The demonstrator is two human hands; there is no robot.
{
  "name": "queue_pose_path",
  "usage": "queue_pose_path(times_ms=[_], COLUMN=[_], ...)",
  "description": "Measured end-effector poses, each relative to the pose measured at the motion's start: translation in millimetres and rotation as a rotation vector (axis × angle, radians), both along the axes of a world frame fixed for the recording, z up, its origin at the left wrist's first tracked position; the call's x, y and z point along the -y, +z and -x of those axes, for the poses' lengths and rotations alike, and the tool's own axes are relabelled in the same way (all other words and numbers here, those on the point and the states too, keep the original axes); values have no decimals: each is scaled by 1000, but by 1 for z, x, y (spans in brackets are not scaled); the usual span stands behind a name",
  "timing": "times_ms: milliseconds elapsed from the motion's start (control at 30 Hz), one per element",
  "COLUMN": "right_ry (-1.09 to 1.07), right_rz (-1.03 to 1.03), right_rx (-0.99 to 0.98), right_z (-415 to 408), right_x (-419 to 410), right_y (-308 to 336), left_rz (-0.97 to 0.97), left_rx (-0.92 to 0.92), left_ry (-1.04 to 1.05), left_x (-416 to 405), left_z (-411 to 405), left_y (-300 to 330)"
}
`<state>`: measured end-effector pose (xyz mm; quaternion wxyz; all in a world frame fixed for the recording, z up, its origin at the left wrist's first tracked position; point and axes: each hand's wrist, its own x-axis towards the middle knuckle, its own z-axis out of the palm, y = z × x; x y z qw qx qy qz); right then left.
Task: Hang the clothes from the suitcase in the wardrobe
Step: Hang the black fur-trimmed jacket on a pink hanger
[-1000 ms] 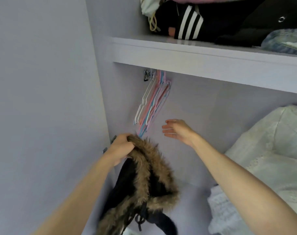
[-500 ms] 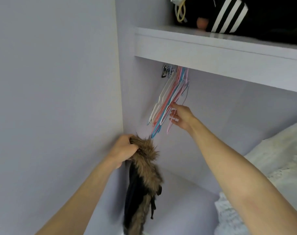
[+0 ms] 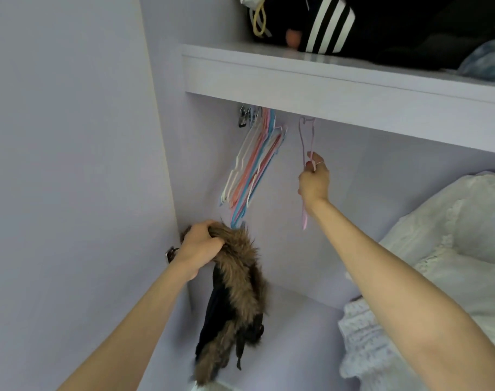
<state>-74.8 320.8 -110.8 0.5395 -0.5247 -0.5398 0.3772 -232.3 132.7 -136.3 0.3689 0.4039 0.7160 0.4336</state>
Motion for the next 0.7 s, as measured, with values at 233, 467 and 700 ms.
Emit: queue_pose_path(times_ms=[233, 467, 700], right_ry=[-168, -260, -278], right_rz=[-90, 256, 517], right_rx=[-96, -198, 56], right_z=[-52, -117, -169], right_x=[64, 136, 174], right_y=[-36, -104, -133], left_rz=[-46, 28, 108], left_rx=[-165, -219, -335], left_ry=[46, 32, 79], left_x=[6, 24, 43], left_z=[-34, -65, -88], left_y=[-2, -20, -55])
